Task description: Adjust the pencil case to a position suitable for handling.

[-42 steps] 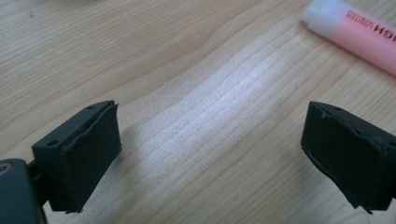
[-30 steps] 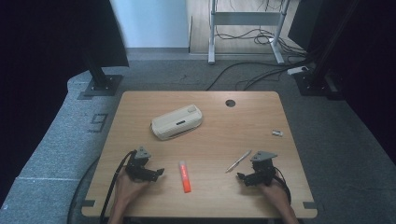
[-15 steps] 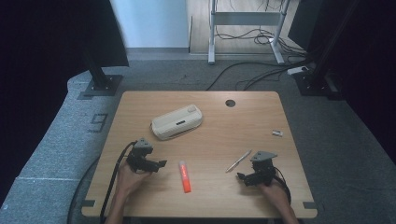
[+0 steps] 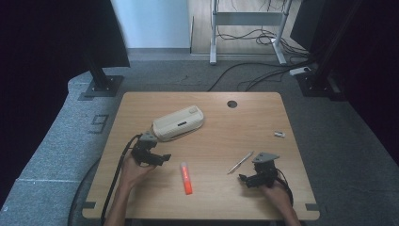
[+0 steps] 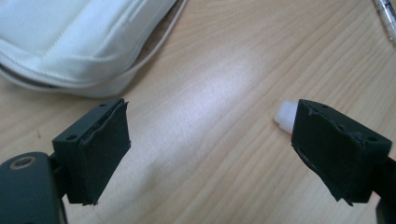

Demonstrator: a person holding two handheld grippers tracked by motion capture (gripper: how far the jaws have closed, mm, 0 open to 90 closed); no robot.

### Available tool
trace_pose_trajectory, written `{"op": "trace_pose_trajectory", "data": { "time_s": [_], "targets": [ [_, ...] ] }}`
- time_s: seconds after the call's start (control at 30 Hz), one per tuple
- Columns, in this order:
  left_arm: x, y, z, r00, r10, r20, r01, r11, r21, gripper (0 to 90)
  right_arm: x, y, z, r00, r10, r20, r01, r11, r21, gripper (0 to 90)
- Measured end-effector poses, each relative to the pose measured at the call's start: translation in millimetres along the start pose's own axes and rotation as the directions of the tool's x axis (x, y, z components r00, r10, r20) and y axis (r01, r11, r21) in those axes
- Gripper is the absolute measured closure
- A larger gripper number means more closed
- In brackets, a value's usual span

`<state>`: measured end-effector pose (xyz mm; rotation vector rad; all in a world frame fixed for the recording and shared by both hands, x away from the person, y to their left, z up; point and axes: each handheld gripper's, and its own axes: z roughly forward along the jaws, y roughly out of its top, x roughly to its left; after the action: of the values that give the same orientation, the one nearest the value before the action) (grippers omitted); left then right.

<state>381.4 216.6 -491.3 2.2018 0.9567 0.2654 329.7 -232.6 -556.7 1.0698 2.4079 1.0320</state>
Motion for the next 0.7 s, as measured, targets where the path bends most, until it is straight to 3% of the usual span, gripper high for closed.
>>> {"op": "trace_pose_trajectory", "data": {
  "time_s": [0.33, 0.57, 0.7],
  "targets": [
    [6.7, 19.7, 2.7, 1.0, 0.008, -0.002, -0.008, 0.9999, 0.01, 13.3, 0.0, 0.0, 0.0, 1.0, 0.0, 0.0, 0.0, 1.0, 0.0, 0.4],
    [12.9, 34.5, 7.9, 0.9997, 0.014, 0.019, -0.013, 0.9999, -0.003, 13.8, 0.0, 0.0, 0.0, 1.0, 0.0, 0.0, 0.0, 1.0, 0.0, 0.4],
    [18.0, 42.2, 14.8, 0.9986, 0.019, 0.049, -0.02, 0.9997, 0.015, 12.7, 0.0, 0.0, 0.0, 1.0, 0.0, 0.0, 0.0, 1.0, 0.0, 0.5]
  ]
}}
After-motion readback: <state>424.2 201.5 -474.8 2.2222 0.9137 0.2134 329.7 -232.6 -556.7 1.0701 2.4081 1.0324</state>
